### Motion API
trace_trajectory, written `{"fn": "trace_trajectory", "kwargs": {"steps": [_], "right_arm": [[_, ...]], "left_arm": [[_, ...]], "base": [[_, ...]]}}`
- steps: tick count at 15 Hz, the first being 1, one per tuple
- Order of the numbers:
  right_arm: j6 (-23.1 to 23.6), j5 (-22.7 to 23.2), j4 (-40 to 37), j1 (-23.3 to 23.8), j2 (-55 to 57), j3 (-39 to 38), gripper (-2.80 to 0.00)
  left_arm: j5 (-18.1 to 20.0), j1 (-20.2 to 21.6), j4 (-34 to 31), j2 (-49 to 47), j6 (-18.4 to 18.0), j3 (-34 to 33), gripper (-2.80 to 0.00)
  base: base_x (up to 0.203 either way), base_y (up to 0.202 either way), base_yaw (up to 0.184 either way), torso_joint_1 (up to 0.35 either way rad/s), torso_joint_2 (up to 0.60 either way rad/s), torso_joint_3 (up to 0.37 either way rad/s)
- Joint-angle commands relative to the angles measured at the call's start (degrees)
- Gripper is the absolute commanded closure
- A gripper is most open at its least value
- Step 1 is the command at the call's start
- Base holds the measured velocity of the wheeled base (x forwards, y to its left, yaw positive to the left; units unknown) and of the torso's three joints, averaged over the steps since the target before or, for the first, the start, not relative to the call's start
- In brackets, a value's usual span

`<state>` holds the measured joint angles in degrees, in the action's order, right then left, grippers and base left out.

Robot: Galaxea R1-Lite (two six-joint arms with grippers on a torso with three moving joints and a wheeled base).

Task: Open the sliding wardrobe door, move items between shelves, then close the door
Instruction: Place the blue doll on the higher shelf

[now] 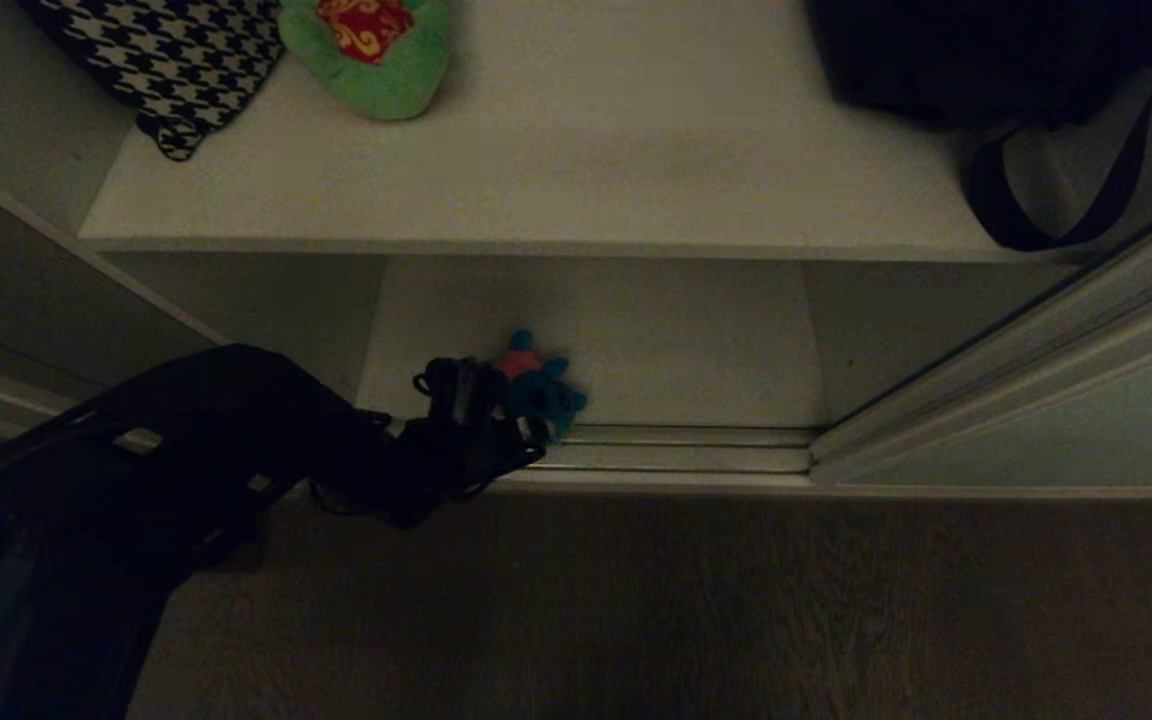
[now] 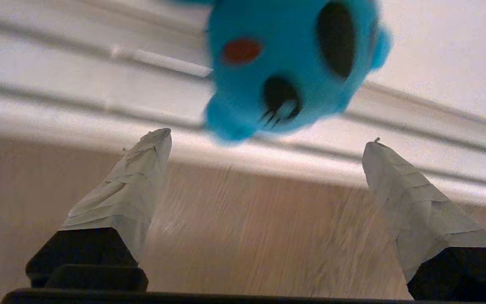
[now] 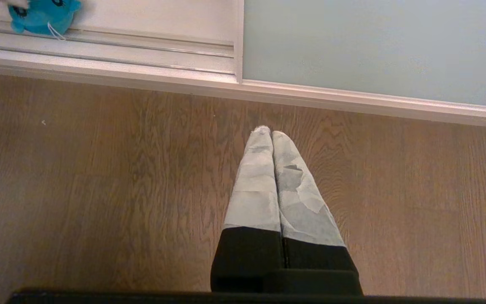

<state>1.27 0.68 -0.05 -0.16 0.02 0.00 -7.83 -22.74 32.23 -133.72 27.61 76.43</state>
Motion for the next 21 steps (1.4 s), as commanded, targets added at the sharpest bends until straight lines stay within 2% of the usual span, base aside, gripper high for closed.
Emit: {"fn": "trace_trajectory", "kwargs": {"steps": [1, 4, 8, 12, 17, 18, 21], "right_arm": [[0.05, 0.02, -0.04, -0.02, -0.20, 0.00, 0.00], [0.05, 0.02, -0.03, -0.06, -0.20, 0.00, 0.00], [0.05, 0.02, -0.04, -0.02, -0.20, 0.00, 0.00], [0.05, 0.02, -0.04, -0.02, -0.20, 0.00, 0.00], [0.05, 0.02, 0.01, -0.02, -0.20, 0.00, 0.00], [0.05, 0.02, -0.03, -0.10, -0.20, 0.00, 0.00], [0.05, 0.02, -0.04, -0.04, -0.20, 0.00, 0.00]], "left_arm": [[-0.22, -0.50, 1.41, -3.77, -0.03, 3.19, -2.80], [-0.35, -0.64, 4.14, -6.10, -1.65, 5.05, -2.80], [-0.42, -0.07, 8.56, -9.26, -7.23, 9.09, -2.80], [-1.13, 0.48, 9.43, -12.45, -11.08, 13.54, -2.80], [-1.17, 0.93, 9.43, -13.76, -11.23, 15.96, -2.80], [-1.14, 1.03, 9.43, -13.79, -11.14, 16.59, 0.00], [-1.05, 1.03, 9.08, -14.55, -11.08, 18.23, 0.00]], "base": [[0.000, 0.000, 0.000, 0.000, 0.00, 0.000], [0.000, 0.000, 0.000, 0.000, 0.00, 0.000], [0.000, 0.000, 0.000, 0.000, 0.00, 0.000], [0.000, 0.000, 0.000, 0.000, 0.00, 0.000], [0.000, 0.000, 0.000, 0.000, 0.00, 0.000], [0.000, 0.000, 0.000, 0.000, 0.00, 0.000], [0.000, 0.000, 0.000, 0.000, 0.00, 0.000]]}}
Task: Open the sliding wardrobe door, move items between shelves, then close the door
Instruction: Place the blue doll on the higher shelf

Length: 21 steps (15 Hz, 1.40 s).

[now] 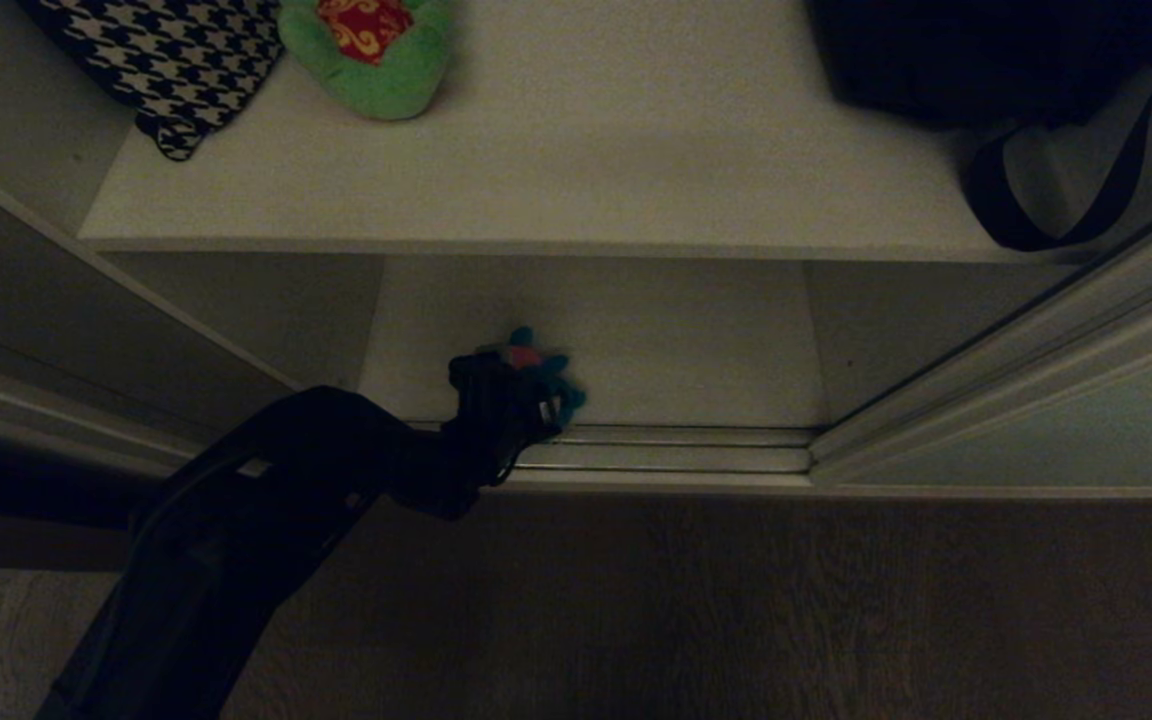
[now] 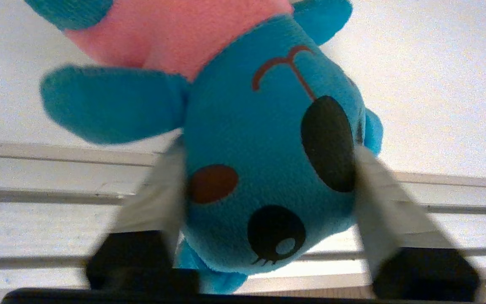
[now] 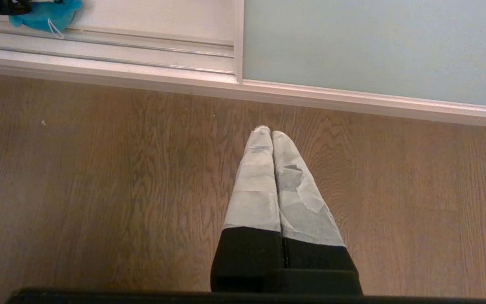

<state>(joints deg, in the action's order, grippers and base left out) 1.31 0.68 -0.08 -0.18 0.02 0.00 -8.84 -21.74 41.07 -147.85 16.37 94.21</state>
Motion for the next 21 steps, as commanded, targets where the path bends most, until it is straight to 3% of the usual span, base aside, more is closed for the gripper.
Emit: {"fn": "trace_trajectory", "kwargs": {"steps": [1, 4, 8, 14, 21], "right_arm": [[0.00, 0.02, -0.01, 0.01, -0.20, 0.00, 0.00], [0.00, 0.02, -0.01, 0.01, -0.20, 0.00, 0.00], [0.00, 0.02, -0.01, 0.01, -0.20, 0.00, 0.00], [-0.03, 0.02, -0.01, -0.03, -0.20, 0.00, 0.00], [0.00, 0.02, 0.07, 0.00, -0.20, 0.00, 0.00]], "left_arm": [[-0.04, 0.03, 0.15, -0.51, 0.06, 0.45, 0.00], [0.05, 0.03, 0.04, 1.08, 0.06, -0.56, 0.00], [0.48, -0.06, -0.21, 10.85, 0.29, -9.52, 0.00], [0.66, -2.59, -2.59, 30.83, 0.81, -32.23, 0.00], [0.69, -12.34, -16.63, 66.14, 0.65, -58.08, 0.00]], "base": [[0.000, 0.000, 0.000, 0.000, 0.00, 0.000], [0.000, 0.000, 0.000, 0.000, 0.00, 0.000], [0.000, 0.000, 0.000, 0.000, 0.00, 0.000], [0.000, 0.000, 0.000, 0.000, 0.00, 0.000], [0.000, 0.000, 0.000, 0.000, 0.00, 0.000]]}}
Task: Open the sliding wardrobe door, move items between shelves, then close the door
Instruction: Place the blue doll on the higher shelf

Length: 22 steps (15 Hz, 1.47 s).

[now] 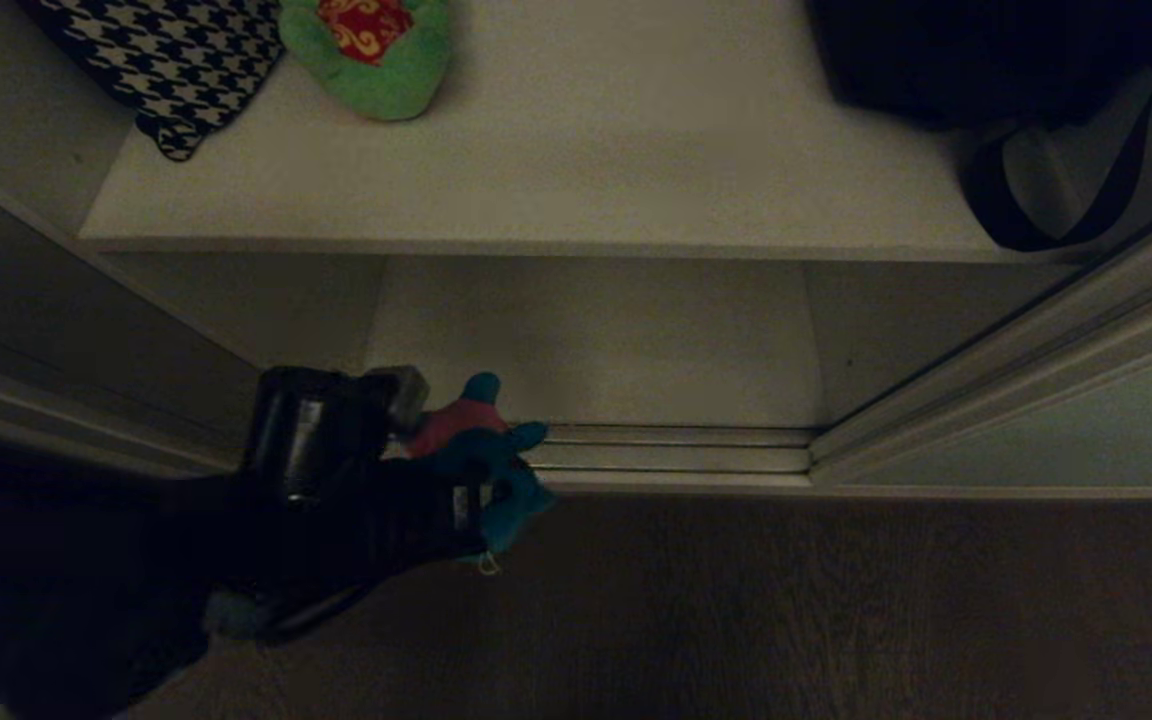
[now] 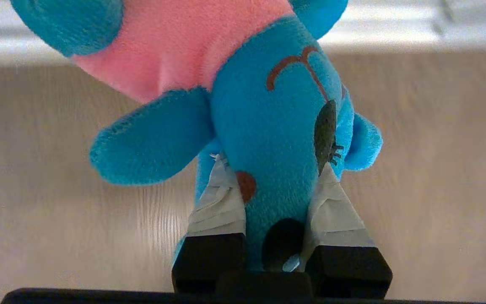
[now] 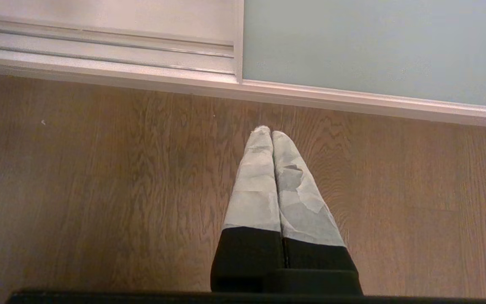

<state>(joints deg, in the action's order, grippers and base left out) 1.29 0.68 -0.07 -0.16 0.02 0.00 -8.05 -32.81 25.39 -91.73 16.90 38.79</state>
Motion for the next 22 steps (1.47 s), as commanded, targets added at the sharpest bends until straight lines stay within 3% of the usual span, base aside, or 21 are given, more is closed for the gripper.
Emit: {"fn": "trace_trajectory", "kwargs": {"steps": [1, 5, 7, 9, 15, 22], "right_arm": [[0.03, 0.02, -0.02, -0.02, -0.20, 0.00, 0.00], [-0.05, 0.02, -0.01, -0.02, -0.20, 0.00, 0.00], [0.03, 0.02, -0.02, -0.02, -0.20, 0.00, 0.00], [0.03, 0.02, 0.07, -0.02, -0.20, 0.00, 0.00], [0.03, 0.02, -0.02, -0.03, -0.20, 0.00, 0.00], [0.03, 0.02, -0.02, -0.02, -0.20, 0.00, 0.00]], "left_arm": [[-0.08, -2.60, -4.48, 15.28, 0.14, -4.96, 0.00], [1.54, -5.21, -23.26, 34.24, -1.17, -7.80, 0.00], [3.49, -5.71, -34.49, 40.37, -3.12, -4.32, 0.00], [5.67, -5.84, -40.20, 43.05, -3.97, 0.07, 0.00], [9.02, -5.95, -43.25, 39.86, -7.84, 14.25, 0.00], [9.64, -6.04, -42.42, 15.50, -8.55, 46.30, 0.00]], "base": [[0.000, 0.000, 0.000, 0.000, 0.00, 0.000], [0.000, 0.000, 0.000, 0.000, 0.00, 0.000], [0.000, 0.000, 0.000, 0.000, 0.00, 0.000], [0.000, 0.000, 0.000, 0.000, 0.00, 0.000], [0.000, 0.000, 0.000, 0.000, 0.00, 0.000], [0.000, 0.000, 0.000, 0.000, 0.00, 0.000]]}}
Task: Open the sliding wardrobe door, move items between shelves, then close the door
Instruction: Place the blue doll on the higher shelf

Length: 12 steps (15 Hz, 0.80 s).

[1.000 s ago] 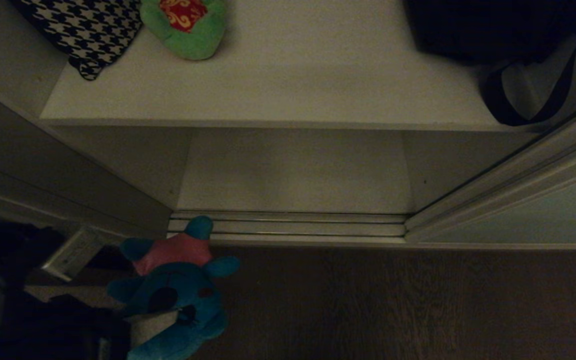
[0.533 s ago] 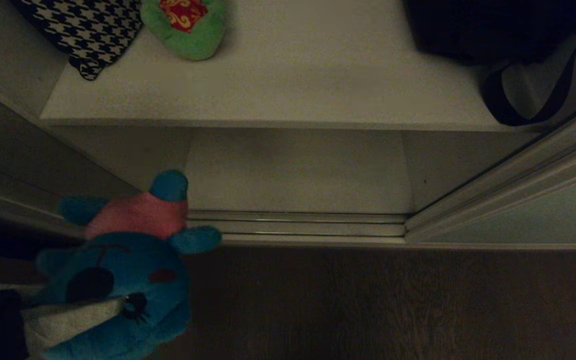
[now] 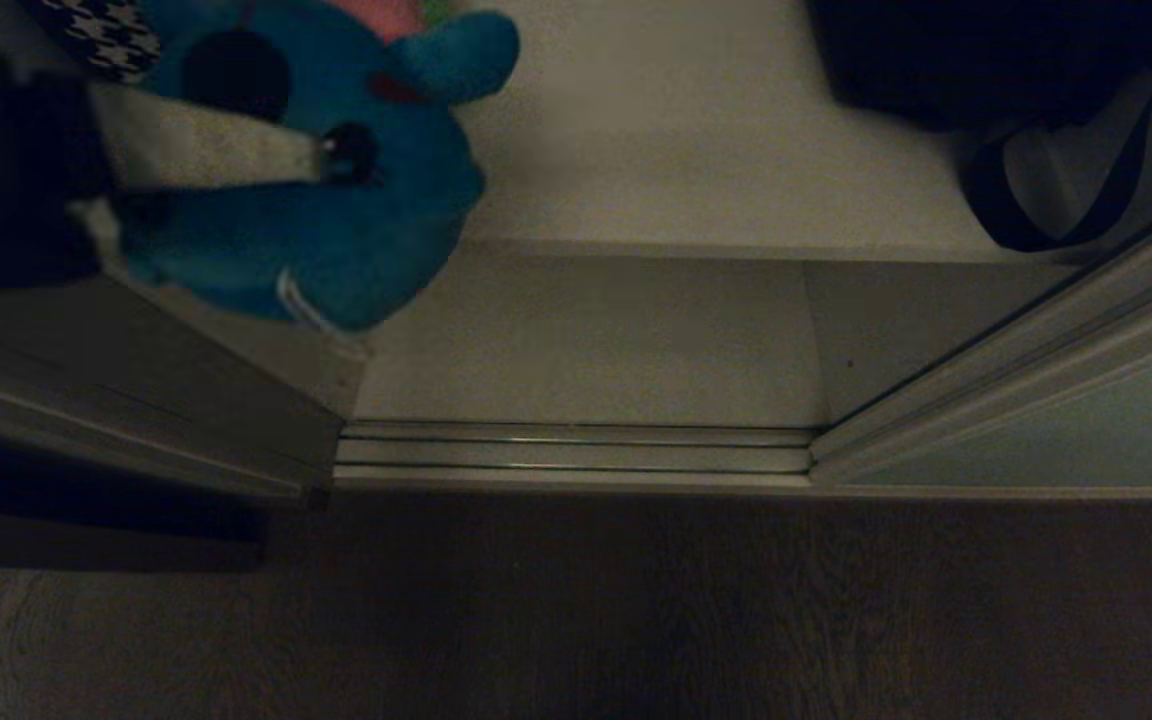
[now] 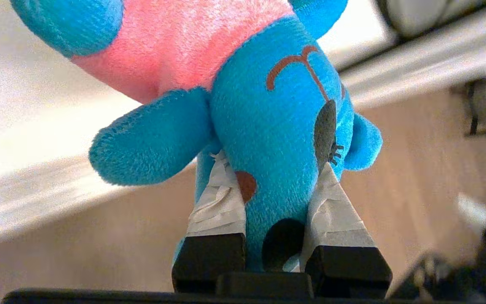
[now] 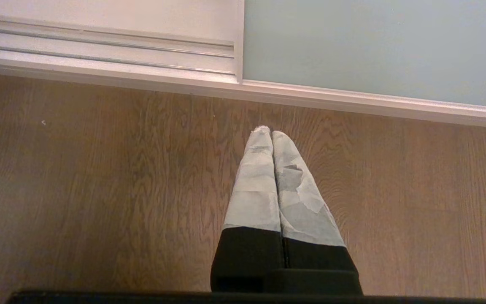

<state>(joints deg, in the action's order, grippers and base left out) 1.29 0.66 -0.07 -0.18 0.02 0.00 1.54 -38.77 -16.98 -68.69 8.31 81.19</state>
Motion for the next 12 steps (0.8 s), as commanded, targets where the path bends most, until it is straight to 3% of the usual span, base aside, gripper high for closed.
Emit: {"fn": "trace_trajectory", "kwargs": {"steps": [1, 4, 8, 12], "right_arm": [[0.03, 0.04, -0.01, -0.01, -0.20, 0.00, 0.00], [0.03, 0.04, -0.01, 0.01, -0.20, 0.00, 0.00], [0.03, 0.04, -0.01, -0.08, -0.20, 0.00, 0.00], [0.03, 0.04, -0.01, 0.01, -0.20, 0.00, 0.00]], "left_arm": [[-0.17, -0.17, 0.62, -11.63, 0.12, 7.95, 0.00], [-2.84, -0.36, 6.70, -22.42, 0.55, 16.60, 0.00], [-11.84, -0.18, 13.74, -33.87, 1.54, 26.07, 0.00], [-13.26, 0.27, 21.55, -38.80, 2.14, 29.55, 0.00]], "base": [[0.000, 0.000, 0.000, 0.000, 0.00, 0.000], [0.000, 0.000, 0.000, 0.000, 0.00, 0.000], [0.000, 0.000, 0.000, 0.000, 0.00, 0.000], [0.000, 0.000, 0.000, 0.000, 0.00, 0.000]]}}
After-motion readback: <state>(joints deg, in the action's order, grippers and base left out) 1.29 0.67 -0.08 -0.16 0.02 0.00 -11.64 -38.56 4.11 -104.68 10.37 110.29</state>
